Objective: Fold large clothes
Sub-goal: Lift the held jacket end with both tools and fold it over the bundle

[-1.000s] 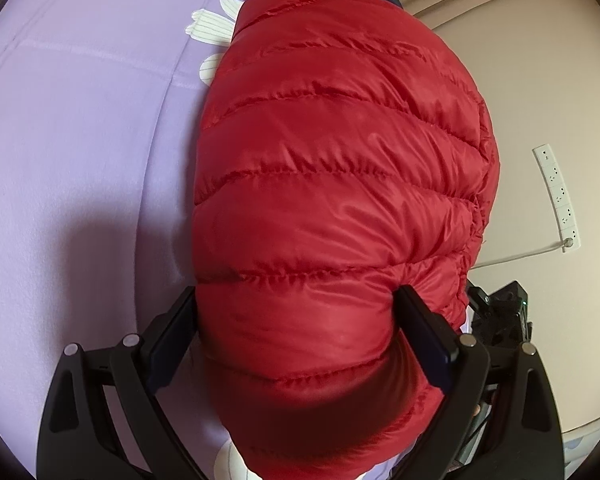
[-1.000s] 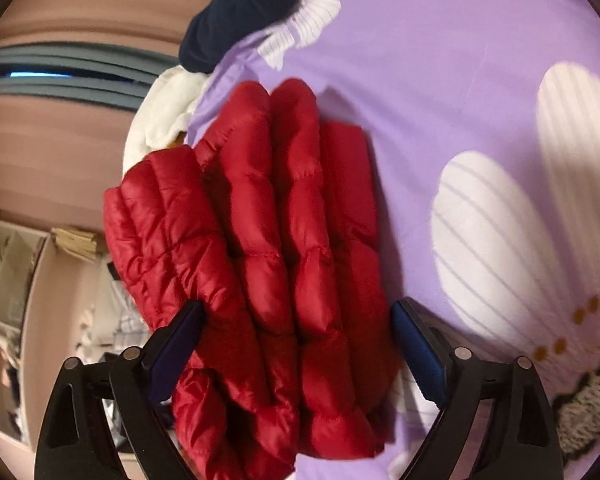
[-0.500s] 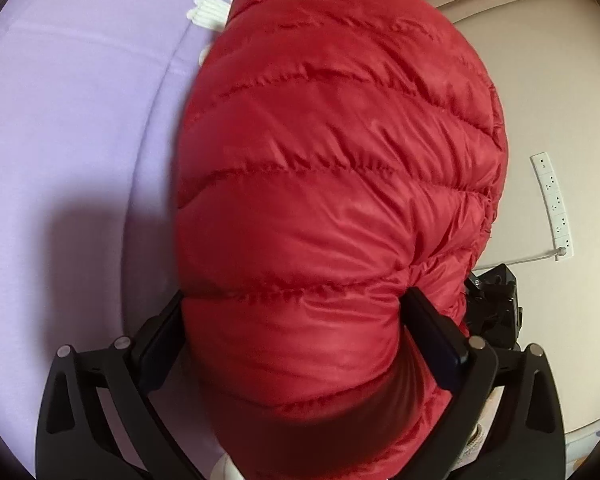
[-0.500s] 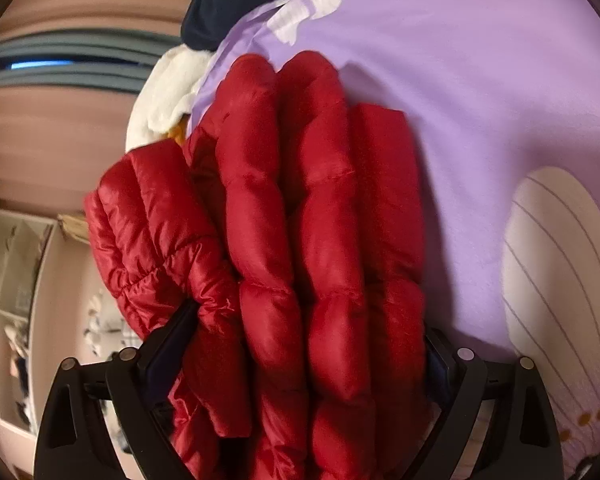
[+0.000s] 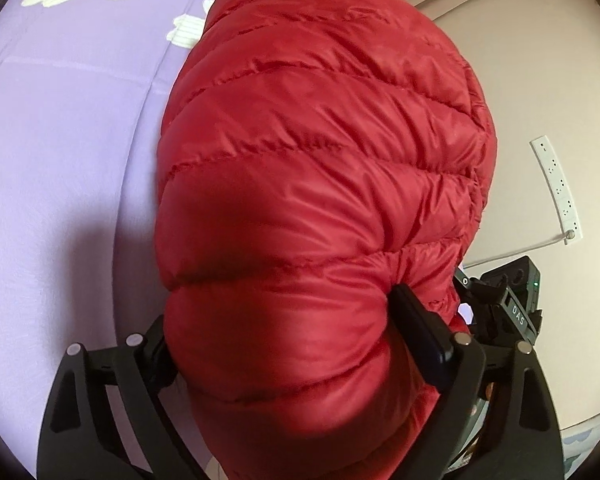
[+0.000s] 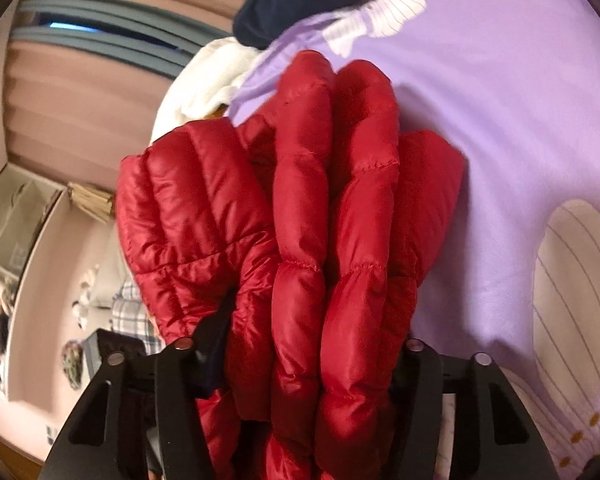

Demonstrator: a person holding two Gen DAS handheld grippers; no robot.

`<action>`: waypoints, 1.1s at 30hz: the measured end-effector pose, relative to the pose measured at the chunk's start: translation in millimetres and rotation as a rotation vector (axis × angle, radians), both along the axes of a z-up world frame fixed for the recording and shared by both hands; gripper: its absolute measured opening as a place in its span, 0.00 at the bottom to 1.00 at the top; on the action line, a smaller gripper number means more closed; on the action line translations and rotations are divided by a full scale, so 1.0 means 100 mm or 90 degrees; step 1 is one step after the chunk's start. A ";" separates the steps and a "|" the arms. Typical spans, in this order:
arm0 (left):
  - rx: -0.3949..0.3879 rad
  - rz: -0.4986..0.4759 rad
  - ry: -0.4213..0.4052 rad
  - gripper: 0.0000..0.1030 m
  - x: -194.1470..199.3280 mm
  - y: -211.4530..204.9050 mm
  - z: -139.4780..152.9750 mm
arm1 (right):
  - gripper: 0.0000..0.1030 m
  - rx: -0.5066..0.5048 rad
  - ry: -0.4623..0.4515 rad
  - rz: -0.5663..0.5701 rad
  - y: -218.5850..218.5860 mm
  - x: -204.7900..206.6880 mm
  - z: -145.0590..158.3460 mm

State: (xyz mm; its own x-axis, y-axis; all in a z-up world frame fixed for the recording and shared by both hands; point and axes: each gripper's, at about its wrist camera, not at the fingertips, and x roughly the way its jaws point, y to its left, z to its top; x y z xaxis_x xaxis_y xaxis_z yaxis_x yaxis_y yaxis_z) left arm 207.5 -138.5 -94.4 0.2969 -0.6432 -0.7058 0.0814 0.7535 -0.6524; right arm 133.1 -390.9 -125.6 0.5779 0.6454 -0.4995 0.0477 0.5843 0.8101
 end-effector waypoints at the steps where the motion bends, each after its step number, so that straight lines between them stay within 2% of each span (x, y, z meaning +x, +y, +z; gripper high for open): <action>1: 0.003 0.000 -0.005 0.87 -0.02 -0.01 0.02 | 0.53 -0.005 -0.006 0.001 0.02 -0.01 0.02; 11: 0.029 -0.003 -0.049 0.87 -0.32 -0.06 0.31 | 0.50 -0.010 -0.058 0.019 0.27 -0.05 0.18; 20: 0.029 0.022 -0.058 0.87 -0.61 -0.14 0.44 | 0.50 -0.016 -0.085 0.057 0.54 -0.05 0.32; 23: 0.029 0.034 -0.061 0.87 -0.57 -0.18 0.47 | 0.50 -0.012 -0.088 0.068 0.54 -0.05 0.32; 33: 0.028 0.075 -0.068 0.87 -0.84 0.04 0.59 | 0.50 -0.013 -0.102 0.118 0.62 -0.03 0.34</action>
